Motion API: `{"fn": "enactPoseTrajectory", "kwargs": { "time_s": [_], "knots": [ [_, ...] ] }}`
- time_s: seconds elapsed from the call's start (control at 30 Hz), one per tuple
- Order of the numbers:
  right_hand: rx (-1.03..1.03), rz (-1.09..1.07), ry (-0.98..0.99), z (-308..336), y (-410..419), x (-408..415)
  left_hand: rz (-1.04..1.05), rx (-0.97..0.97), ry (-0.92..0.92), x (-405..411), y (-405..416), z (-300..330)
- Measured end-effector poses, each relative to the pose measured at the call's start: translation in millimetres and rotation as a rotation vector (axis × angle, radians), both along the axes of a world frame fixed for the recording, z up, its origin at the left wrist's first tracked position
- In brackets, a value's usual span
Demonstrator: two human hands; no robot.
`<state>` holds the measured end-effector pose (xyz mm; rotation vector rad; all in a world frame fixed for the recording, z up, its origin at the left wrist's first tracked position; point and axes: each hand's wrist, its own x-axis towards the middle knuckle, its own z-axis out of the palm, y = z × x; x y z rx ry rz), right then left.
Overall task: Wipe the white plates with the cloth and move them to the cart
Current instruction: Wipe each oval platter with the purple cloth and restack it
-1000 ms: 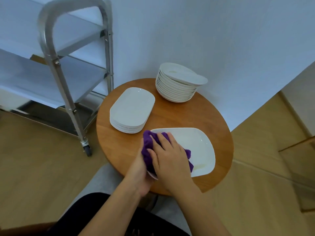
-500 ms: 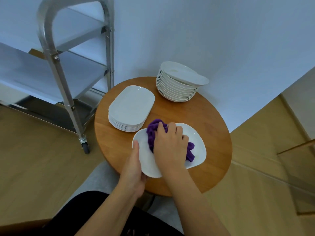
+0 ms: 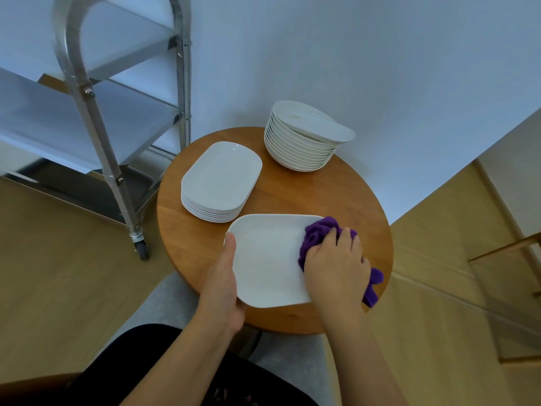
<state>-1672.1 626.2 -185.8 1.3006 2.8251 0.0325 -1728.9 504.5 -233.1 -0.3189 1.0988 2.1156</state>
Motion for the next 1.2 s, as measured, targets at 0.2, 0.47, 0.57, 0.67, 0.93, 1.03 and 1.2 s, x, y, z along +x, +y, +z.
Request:
{"fn": "enactPoseTrajectory", "kwargs": {
  "time_s": [0.2, 0.47, 0.57, 0.67, 0.93, 1.03, 1.2],
  "knots": [
    [-0.096, 0.044, -0.035, -2, -28, 12, -0.062, 0.068, 0.037, 4, -4, 1],
    [-0.098, 0.510, -0.035, -6, -60, -12, -0.182, 0.028, 0.058, 0, -6, 8],
    [-0.188, 0.665, 0.005, -7, -58, -12, -0.126, 0.024, 0.029, -4, -13, 6],
    [-0.255, 0.799, 0.065, -2, -48, -5, -0.113, -0.033, 0.017, -5, -14, 6],
    [0.050, 1.048, 0.115, -8, -16, 41, -0.234, -0.008, 0.035, -21, -14, 16],
    [0.145, 0.959, 0.196, -15, 7, 52, -0.189, -0.049, 0.147, -30, -19, 22],
    [0.289, 0.897, 0.312, -27, 23, 56, -0.202, -0.115, 0.179, -35, -20, 31]
  ]
}}
